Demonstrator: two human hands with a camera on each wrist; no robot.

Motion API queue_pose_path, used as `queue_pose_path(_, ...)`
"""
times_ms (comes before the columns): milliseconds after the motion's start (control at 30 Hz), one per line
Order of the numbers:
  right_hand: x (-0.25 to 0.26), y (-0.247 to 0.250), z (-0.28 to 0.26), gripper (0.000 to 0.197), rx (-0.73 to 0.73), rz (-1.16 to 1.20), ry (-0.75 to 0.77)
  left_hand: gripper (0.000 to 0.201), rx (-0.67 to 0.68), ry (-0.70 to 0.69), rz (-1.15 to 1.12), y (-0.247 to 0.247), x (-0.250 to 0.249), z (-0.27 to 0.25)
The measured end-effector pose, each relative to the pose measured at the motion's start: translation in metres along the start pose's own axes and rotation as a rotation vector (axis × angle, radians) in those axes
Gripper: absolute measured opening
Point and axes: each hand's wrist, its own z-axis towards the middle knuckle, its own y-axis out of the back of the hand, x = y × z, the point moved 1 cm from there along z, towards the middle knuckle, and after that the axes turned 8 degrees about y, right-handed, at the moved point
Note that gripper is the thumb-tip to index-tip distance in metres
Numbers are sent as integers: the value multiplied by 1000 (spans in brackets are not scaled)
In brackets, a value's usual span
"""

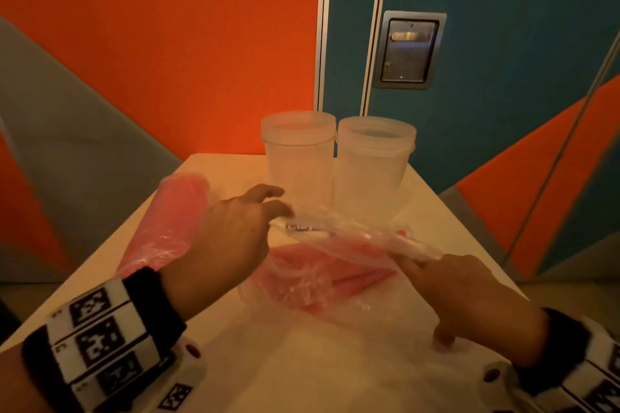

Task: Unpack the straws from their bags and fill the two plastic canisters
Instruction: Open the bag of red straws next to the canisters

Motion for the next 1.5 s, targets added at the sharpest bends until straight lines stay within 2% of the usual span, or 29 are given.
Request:
queue_pose_path(33, 2, 0, 2, 128, -29, 6, -1, 52, 18, 42, 61, -1, -5, -3)
queue_pose_path(67, 5, 1, 3, 135, -62, 20, -5, 74, 93, 87, 114, -3, -10, -6)
queue_pose_path(133, 9, 6, 6, 137, -157, 78, -23, 115, 245, 131, 123, -9, -21, -14)
queue_pose_path(167, 11, 9, 7, 135, -212, 111, -36, 124, 254, 119, 93, -10, -25, -15)
queue_pose_path(233, 11, 15, 8, 128, -306, 162, -74, 127, 179, 97, 42, -7, -28, -9)
queue_pose_path(367, 1, 35, 5, 127, -579, 163, -147, 117, -174, -55, -118, 33, -22, 18)
queue_pose_path(467, 1, 52, -4, 127, -684, 158, -215, 110, -273, -152, -193, 50, -14, 33)
queue_pose_path(533, 5, 52, -2, 122, -597, 126, -215, 114, -235, -228, -159, 45, -11, 30)
queue_pose_path(567, 6, 48, 1, 118, -515, 104, -189, 120, -168, -225, -148, 40, -11, 25)
queue_pose_path(667, 15, 32, 8, 105, -211, 107, -103, 136, 91, -88, -114, 13, -8, 3)
queue_pose_path(700, 19, 32, 9, 98, -164, 116, -82, 137, 174, -34, -107, 5, -7, -3)
queue_pose_path(767, 25, 35, 7, 72, -182, 128, -46, 137, 232, 8, -121, -5, -3, -9)
queue_pose_path(867, 34, 43, 5, 40, -439, 217, 31, 135, 235, 30, -162, -8, -1, -11)
queue_pose_path(933, 40, 48, 3, 28, -775, 184, 49, 133, 244, 12, -254, -5, 0, -13)
queue_pose_path(967, 40, 50, 2, 31, -963, 131, -1, 129, 248, -1, -312, -2, 1, -14)
queue_pose_path(1000, 35, 50, 2, 43, -1113, 84, -87, 120, 251, -14, -388, 1, 2, -16)
queue_pose_path(1033, 29, 49, 5, 59, -1199, 44, -181, 106, 234, -46, -471, 2, 5, -18)
queue_pose_path(1100, 14, 43, 10, 91, -1103, 54, -291, 78, 149, -35, -660, 1, 16, -22)
queue_pose_path(1133, 6, 40, 13, 98, -1019, 124, -319, 73, 81, 4, -727, -3, 22, -26)
queue_pose_path(1167, 0, 34, 19, 94, -945, 231, -334, 70, 2, 27, -717, -7, 26, -30)
queue_pose_path(1200, -4, 29, 22, 83, -893, 373, -319, 66, -76, 18, -626, -10, 27, -34)
queue_pose_path(1267, -5, 17, 27, 51, -908, 621, -253, 60, -172, -45, -473, -16, 29, -44)
queue_pose_path(1300, -6, 13, 29, 43, -917, 709, -241, 52, -197, -109, -456, -15, 29, -47)
queue_pose_path(1367, -8, 10, 30, 42, -960, 891, -221, 24, -281, -280, -475, -12, 30, -51)
queue_pose_path(1400, -10, 13, 29, 39, -983, 1020, -197, 12, -347, -309, -515, -12, 31, -53)
queue_pose_path(1433, -13, 16, 27, 35, -994, 1166, -180, 10, -408, -261, -590, -13, 33, -54)
queue_pose_path(1467, -17, 19, 26, 33, -980, 1304, -189, 19, -451, -128, -692, -13, 36, -54)
queue_pose_path(1500, -20, 20, 27, 35, -957, 1431, -216, 31, -465, 65, -778, -15, 38, -55)
